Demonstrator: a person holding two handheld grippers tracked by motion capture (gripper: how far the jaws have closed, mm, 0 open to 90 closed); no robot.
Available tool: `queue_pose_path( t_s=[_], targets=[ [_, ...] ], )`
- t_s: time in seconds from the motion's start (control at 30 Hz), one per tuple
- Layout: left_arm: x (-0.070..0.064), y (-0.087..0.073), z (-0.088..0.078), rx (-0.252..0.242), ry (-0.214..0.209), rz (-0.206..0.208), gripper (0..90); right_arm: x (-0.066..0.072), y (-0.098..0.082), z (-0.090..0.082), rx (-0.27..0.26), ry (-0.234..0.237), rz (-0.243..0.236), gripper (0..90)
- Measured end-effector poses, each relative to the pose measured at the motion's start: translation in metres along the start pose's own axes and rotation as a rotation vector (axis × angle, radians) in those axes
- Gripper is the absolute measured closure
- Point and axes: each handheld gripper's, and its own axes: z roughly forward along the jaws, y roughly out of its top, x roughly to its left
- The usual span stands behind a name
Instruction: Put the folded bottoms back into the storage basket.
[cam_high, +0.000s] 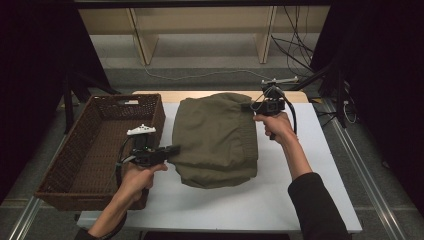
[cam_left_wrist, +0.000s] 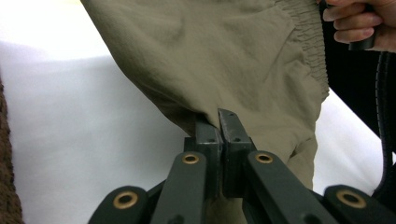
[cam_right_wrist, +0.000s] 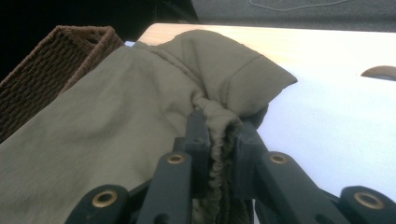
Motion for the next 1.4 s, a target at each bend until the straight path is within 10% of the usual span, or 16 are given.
queue_pose_path(
  t_s=[1.4],
  targets=[
    [0.061,0.025,-0.066,-0.212,-0.061,-0.17,88.0,0.064,0.045,0.034,-0.047,0.03,-0.02,80.2]
  ],
)
